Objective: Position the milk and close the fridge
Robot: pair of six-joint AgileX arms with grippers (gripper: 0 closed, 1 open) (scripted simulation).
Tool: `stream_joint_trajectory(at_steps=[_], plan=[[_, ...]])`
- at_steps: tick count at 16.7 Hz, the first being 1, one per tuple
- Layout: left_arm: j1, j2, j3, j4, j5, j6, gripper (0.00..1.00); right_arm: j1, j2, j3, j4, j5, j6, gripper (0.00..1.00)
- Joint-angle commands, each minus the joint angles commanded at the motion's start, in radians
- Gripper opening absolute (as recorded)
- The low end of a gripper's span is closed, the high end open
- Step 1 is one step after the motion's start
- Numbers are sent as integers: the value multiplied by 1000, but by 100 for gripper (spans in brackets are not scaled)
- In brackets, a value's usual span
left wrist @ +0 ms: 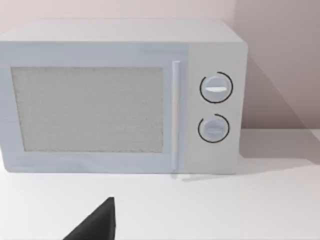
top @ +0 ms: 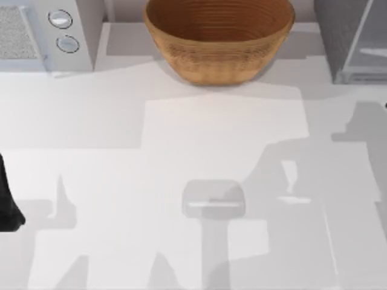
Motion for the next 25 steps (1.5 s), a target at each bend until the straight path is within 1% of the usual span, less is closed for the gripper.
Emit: stream_joint_trajectory(at_steps=[2,4,11,14,17,25], plan=[[0,0,0,0,0,0,100,-17,56,57,-17,-17,-2,0],[0,0,0,0,0,0,100,-42,148,156,-47,-45,-7,0],[0,0,0,0,0,0,100,-161,546,680,-216,-177,-28,0],[0,0,0,0,0,0,100,-202,667,828,-283,-221,-33,0],[0,0,0,0,0,0,100,-219,715,880,-313,-239,-35,0],[0,0,0,0,0,0,100,-219,715,880,-313,-239,-35,0]])
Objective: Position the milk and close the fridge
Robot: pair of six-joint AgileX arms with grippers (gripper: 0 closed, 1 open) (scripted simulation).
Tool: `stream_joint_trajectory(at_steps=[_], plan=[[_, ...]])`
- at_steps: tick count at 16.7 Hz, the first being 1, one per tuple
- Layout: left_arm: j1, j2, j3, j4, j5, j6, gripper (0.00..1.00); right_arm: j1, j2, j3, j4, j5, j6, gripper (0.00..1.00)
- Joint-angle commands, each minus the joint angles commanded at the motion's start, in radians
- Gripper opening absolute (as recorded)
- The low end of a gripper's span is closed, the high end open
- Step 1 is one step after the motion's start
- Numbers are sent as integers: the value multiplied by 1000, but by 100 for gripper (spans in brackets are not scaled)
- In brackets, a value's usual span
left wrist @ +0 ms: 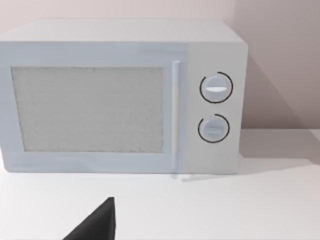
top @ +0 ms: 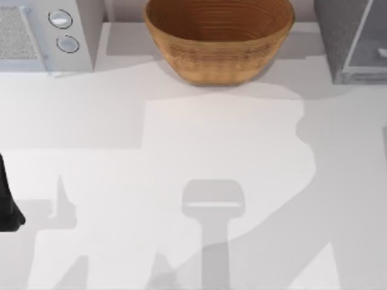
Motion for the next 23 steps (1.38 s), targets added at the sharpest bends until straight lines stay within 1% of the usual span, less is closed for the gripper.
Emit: stream_joint_trajectory(at_steps=[3,16,17,23], plan=[[0,0,0,0,0,0,100,0,0,0,0,0,0,0],[0,0,0,0,0,0,100,0,0,0,0,0,0,98],[0,0,0,0,0,0,100,0,0,0,0,0,0,100],[0,0,0,0,0,0,100,0,0,0,0,0,0,100]])
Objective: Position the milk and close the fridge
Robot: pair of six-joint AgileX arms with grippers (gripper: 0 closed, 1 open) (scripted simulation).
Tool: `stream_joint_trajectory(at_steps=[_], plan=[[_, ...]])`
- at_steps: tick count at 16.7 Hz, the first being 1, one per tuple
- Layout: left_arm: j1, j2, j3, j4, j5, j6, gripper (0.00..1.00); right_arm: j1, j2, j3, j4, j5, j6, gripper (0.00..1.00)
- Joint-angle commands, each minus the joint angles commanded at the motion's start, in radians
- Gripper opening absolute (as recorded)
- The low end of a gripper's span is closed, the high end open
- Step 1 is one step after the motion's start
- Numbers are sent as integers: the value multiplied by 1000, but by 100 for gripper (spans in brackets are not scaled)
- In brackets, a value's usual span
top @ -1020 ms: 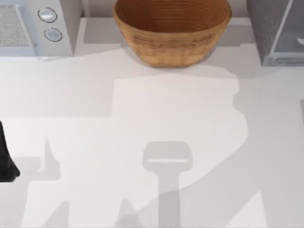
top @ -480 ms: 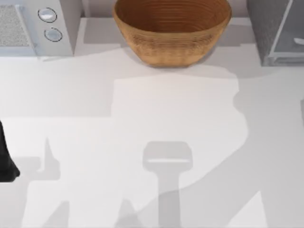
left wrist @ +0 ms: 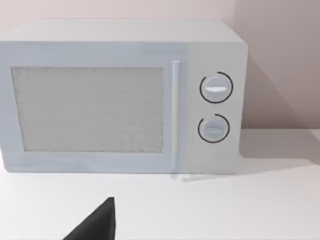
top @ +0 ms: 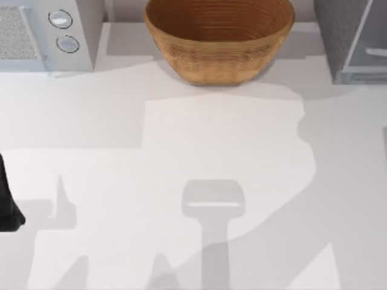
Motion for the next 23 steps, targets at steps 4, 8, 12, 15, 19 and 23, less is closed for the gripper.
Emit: stream_joint_trajectory(at_steps=[4,8,12,15,19,23], plan=[[0,0,0,0,0,0,100,2,-11,-6,-3,2,1,100],[0,0,0,0,0,0,100,10,-157,-89,-54,20,7,100],[0,0,0,0,0,0,100,35,-467,-255,-157,47,9,100],[0,0,0,0,0,0,100,64,-776,-419,-259,71,7,100],[0,0,0,0,0,0,100,109,-1232,-667,-414,105,6,100],[0,0,0,0,0,0,100,151,-1668,-914,-569,141,7,100]])
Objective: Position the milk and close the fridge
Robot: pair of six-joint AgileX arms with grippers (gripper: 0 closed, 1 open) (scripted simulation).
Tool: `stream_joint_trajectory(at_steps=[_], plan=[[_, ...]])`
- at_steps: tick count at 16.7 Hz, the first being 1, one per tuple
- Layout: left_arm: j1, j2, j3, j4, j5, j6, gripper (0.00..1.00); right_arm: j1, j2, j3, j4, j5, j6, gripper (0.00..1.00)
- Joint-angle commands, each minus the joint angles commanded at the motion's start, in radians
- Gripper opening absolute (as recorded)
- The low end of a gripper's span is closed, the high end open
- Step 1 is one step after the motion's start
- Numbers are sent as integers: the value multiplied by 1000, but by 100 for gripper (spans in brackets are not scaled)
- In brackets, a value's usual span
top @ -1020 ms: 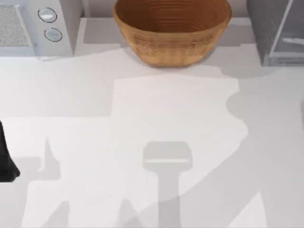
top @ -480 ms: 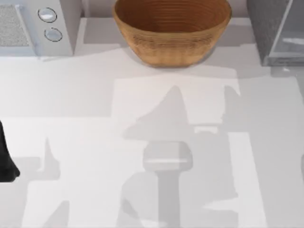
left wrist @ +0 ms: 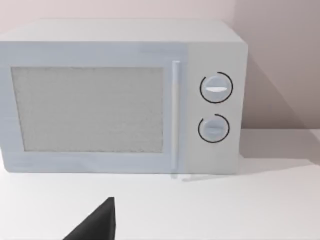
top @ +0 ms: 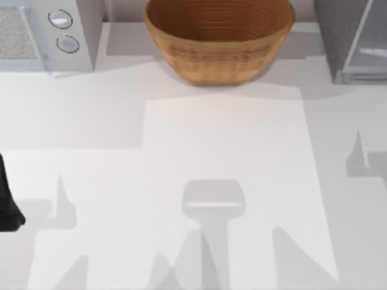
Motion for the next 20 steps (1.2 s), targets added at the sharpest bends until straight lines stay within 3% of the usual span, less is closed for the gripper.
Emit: stream_joint_trajectory(at_steps=[5,9,16,20], plan=[[0,0,0,0,0,0,100,39,-409,-253,-158,40,5,100],[0,0,0,0,0,0,100,54,-557,-360,-226,58,9,100],[0,0,0,0,0,0,100,53,-565,-365,-230,59,9,100],[0,0,0,0,0,0,100,49,-645,-299,-338,63,11,100]])
